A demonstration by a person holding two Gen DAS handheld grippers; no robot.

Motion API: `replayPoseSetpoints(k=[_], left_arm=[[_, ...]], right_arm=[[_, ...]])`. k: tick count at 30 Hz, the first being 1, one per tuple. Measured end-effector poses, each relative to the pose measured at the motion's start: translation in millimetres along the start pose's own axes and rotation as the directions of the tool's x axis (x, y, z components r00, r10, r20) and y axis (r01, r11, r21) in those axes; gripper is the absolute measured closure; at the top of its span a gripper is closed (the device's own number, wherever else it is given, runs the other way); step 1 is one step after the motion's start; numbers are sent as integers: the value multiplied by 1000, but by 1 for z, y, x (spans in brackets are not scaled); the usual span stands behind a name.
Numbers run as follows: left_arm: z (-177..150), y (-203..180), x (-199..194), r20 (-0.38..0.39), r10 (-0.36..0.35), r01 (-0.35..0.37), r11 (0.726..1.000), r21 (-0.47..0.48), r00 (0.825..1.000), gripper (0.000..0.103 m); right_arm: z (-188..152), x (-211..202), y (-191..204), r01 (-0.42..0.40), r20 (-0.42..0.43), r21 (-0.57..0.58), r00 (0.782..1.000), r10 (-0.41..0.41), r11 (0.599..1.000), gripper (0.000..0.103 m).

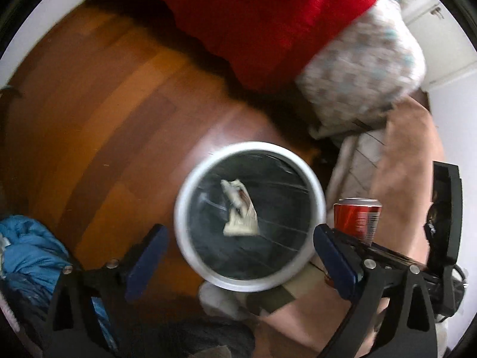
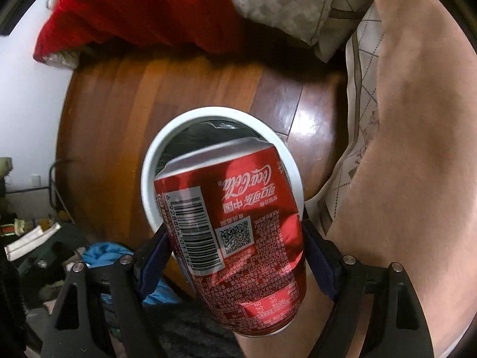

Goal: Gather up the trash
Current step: 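Carry both items over the white bin and open both tools to drop them, then grasp the pink soap box with the left tool while the right tool grasps the orange chip bag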

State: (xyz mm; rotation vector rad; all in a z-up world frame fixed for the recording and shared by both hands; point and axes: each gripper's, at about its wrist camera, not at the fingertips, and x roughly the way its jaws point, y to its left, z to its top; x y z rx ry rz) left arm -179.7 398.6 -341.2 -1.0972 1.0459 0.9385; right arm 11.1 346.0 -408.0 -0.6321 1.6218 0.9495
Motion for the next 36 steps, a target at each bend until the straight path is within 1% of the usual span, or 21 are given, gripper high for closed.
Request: replayPoseSetpoints(k=[2,3,4,6,8,11,12,14,22,28,31,34,36], left_arm=[[-4,6,-5,33,49,-49,999,3,998,4],[-10,9,-10,70,88,-89,996,7,994,4],[-11,12,-12,83,114,-115,993,12,990,4],[-22,13,-19,117,185,-188,982,17,976,4],[-29,16,-24,130,209,-213,977,17,969,4],[-43,15,-32,143,241,-246,969,19,960,4],[-46,15,-35,143,243,-248,968,22,959,4],[-53,10,-41,143,235,-241,970,27,961,4],[-76,-6,-62,181,224,-238,969,58,957,4],[-92,-20,-90,228,212,-236,968,81,950,4],[-100,-29,-108,264,204,-235,968,93,943,4],[-109,-39,-132,303,192,-233,967,106,934,4],[-117,-50,-152,340,186,-239,963,121,922,4]], right_arm=[[-4,0,5,2,3,-26,1000,-2,1000,4],[-5,-1,10,15,6,-39,1000,-14,999,1],[-6,-3,13,25,12,-53,1000,-25,998,0],[-13,-11,17,56,31,-89,998,-53,994,0],[-24,-22,20,96,56,-123,994,-89,988,0],[-44,-39,23,196,108,-172,978,-179,965,0],[-51,-43,25,235,124,-187,969,-214,954,0],[-64,-52,19,256,135,-201,963,-232,946,0],[-91,-71,4,215,156,-182,970,-188,960,0],[-111,-105,3,186,217,-174,965,-147,967,0],[-124,-128,3,154,249,-171,962,-108,973,0],[-137,-156,1,114,290,-160,955,-64,980,0],[-147,-180,-3,75,323,-151,946,-22,986,0]])
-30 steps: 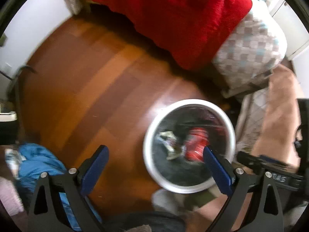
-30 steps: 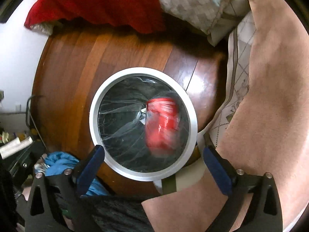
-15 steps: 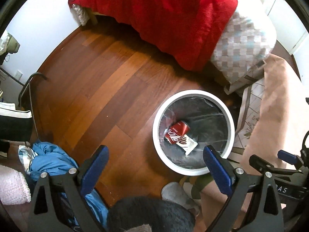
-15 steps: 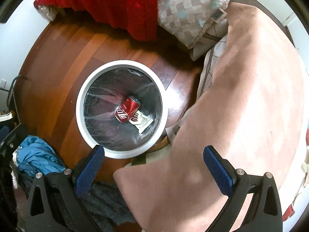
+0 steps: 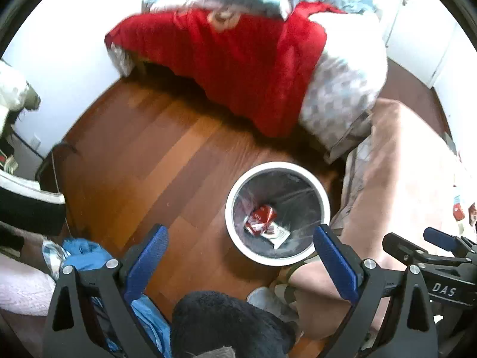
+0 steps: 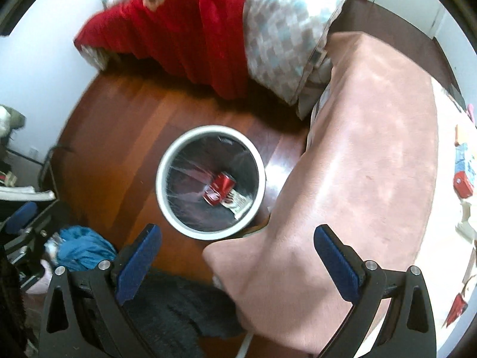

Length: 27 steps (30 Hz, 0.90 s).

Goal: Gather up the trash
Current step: 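Grasp the pink soap box with the left tool while the right tool grasps the orange chip bag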

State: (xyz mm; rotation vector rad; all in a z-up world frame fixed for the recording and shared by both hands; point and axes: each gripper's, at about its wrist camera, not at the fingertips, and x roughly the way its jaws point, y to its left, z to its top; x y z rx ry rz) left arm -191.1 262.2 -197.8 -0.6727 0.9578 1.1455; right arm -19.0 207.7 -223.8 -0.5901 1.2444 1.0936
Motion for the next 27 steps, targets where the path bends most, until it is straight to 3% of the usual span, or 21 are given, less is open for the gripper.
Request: replayPoseSetpoints(k=[5,10,13,16,20,24,26,27], left_arm=[[3,-24,-44,93,-8,4,999,46,996,4],[-2,-66,-74,142,-64,51,994,95,988,4],[-9,-102,-81,152,-97,76,988,137,984,4],[-18,-152,-72,123,-137,111,974,198,983,4],[-34,-235,-40,49,-183,162,945,284,982,4],[-52,-316,-16,1,-213,195,897,396,977,4],[-57,-358,-8,-5,-228,204,861,466,974,4],[-59,-389,-2,-15,-240,212,823,526,971,4]], right_arm=[[-9,-62,-21,-77,106,51,992,71,996,0],[-28,-116,-63,-111,192,124,978,86,986,0],[-45,-138,-105,-122,210,190,974,81,974,0],[-67,-148,-159,-85,210,270,977,27,959,0],[-97,-147,-255,7,158,411,984,-78,912,0],[-117,-131,-361,128,49,511,983,-177,850,0],[-122,-122,-406,189,-10,536,976,-218,823,0],[-124,-120,-428,210,-30,546,972,-231,811,0]])
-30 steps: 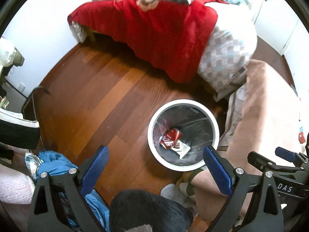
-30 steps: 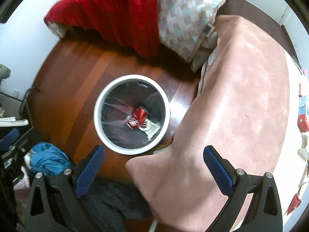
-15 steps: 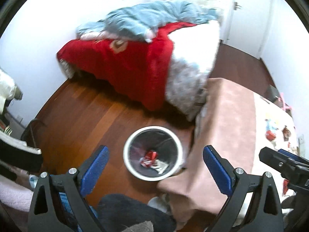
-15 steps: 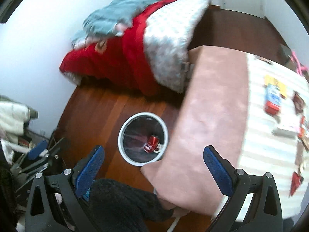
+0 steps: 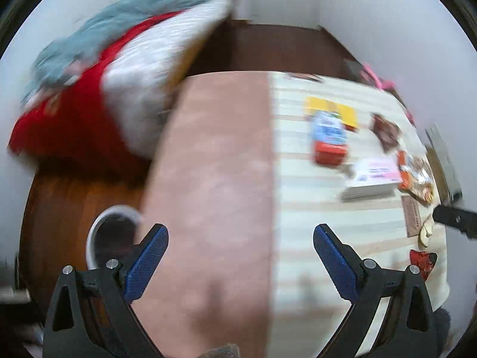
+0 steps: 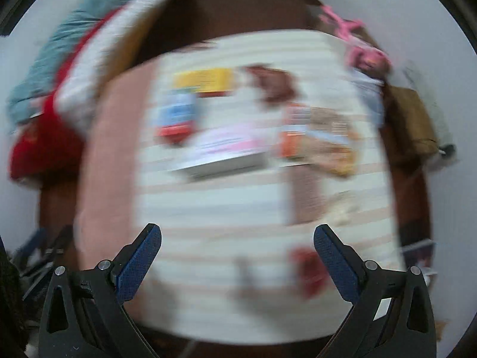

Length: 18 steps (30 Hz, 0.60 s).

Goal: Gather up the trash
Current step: 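Grasp the pink soap box with the left tool while the right tool grasps the orange chip bag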

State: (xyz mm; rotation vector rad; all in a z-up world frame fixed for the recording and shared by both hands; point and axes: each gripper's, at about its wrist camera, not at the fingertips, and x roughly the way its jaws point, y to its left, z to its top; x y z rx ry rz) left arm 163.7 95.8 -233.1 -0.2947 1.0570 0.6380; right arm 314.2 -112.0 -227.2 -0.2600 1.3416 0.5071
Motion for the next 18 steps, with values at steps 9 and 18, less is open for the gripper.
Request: replayPoseSetpoints(k=[9,18], left_arm=[[61,-145,70,-131,-184,225,821,525,974,4],[70,-196,106,-265,-189,317,716,621,945,41]], right_arm=[[65,57,-108,-30,-82,92,996,38,995,0],[85,90,-130,-104,-74,195,990,120,975,20]])
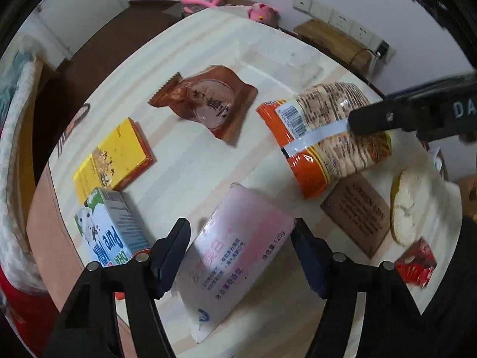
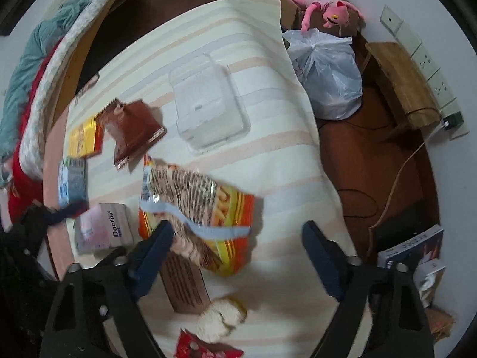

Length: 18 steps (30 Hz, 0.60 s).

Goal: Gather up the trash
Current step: 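Grasp the pink soap box with the left tool while the right tool grasps the orange chip bag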

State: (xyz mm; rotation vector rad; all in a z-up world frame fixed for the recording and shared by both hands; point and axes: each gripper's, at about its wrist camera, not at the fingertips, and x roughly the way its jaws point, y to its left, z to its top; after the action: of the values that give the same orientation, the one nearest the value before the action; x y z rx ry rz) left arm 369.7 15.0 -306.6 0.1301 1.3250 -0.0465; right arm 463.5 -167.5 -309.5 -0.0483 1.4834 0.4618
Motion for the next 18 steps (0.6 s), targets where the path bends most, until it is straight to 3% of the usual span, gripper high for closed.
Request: replayPoseSetpoints(k=[4,6,8,10,11,13,15,16,18], left_arm=[[-9,13,-7,-5,4,-5,980,-198,1000,46],[-20,27,-5,-75,-3,-25,929,-369,997,46],[-27,37,-8,-12,-47,37,893,-449,999,45],[-31,38,-4,-3,-52,45,888,-458,999,45],[-32,35,1,-14,-66,54,898,-437,998,45],[-39,27,-2,6,-19,20,917,-398,1000,45],[-42,19,-3,-10,44,-45,926,-375,999,52],[-46,16,-6,-6,57,-55,924,-379,998,53],[-52,12,-14,-2,117,-108,911,-397,993,54]], right_arm=[[0,6,7,-22,13,11,1000,22,1000,20],[-1,6,12,-8,24,-1,1000,8,1000,20],[-3,7,16,19,33,-12,999,-18,1000,20],[-4,7,20,35,43,-25,998,-34,999,23],[-4,7,23,52,49,-32,998,-51,998,28],[-7,6,27,61,59,-42,997,-58,997,37],[-10,5,32,72,75,-52,995,-68,996,54],[-13,4,33,70,80,-57,995,-65,996,58],[-19,2,37,72,91,-67,994,-66,995,75]])
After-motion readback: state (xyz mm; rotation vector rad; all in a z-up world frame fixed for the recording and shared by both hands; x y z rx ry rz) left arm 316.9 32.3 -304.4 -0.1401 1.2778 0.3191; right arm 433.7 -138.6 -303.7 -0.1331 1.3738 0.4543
